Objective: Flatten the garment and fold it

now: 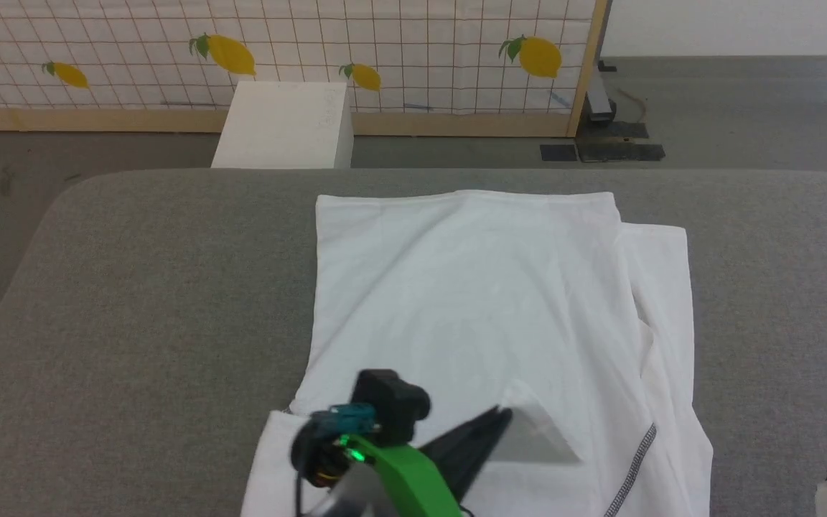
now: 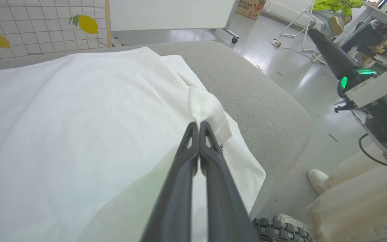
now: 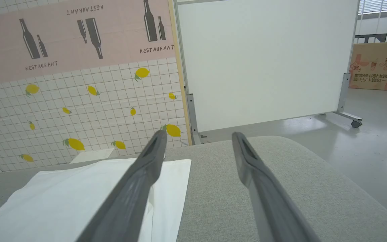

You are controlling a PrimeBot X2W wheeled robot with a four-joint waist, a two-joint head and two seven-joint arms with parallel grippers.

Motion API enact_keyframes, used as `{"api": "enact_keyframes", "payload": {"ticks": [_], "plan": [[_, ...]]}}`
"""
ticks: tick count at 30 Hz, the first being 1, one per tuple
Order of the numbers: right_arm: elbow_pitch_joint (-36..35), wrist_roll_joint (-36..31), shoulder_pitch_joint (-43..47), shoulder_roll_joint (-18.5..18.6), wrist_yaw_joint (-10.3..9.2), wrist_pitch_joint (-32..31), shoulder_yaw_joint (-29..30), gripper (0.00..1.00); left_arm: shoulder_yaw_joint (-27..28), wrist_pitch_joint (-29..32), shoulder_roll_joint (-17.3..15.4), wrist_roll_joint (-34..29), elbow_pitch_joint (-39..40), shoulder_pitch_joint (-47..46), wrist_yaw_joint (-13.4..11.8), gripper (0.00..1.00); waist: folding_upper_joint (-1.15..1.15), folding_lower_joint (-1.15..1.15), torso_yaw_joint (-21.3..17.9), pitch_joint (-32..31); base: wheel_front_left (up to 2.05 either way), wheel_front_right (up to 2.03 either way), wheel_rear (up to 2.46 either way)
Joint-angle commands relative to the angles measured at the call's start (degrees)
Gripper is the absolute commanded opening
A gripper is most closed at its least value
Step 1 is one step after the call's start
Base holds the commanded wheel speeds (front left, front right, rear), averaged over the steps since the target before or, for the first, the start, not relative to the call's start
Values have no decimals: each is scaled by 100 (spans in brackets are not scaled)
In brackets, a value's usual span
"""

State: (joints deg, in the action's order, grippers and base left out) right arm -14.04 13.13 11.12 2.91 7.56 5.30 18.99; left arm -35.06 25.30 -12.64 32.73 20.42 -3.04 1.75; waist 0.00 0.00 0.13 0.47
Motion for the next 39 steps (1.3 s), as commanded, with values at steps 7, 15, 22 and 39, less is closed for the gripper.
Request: {"api": "enact_keyframes", "payload": {"ticks": [7, 15, 22, 39], "plan": [[-62, -16, -121, -3, -8, -30, -50, 100, -885, -598, 874, -137, -1268, -536, 213, 0, 0, 0, -117, 166, 0, 0, 0], [-49, -55, -246, -3, -8, -20, -159, 100, -2055, -1455, 973, 198, -2078, -1418, 30, 0, 0, 0, -271, 376, 0, 0, 0], [40, -51, -373, -3, -8, 26, -273, 100, -3162, -2168, 975, 255, -3208, -2166, -298, 0, 0, 0, -414, 585, 0, 0, 0], [186, -70, -538, -3, -8, 22, -255, 100, -3817, -1928, 976, 1641, -4099, -2525, -325, 100, 0, 0, -375, 661, 0, 0, 0]]}}
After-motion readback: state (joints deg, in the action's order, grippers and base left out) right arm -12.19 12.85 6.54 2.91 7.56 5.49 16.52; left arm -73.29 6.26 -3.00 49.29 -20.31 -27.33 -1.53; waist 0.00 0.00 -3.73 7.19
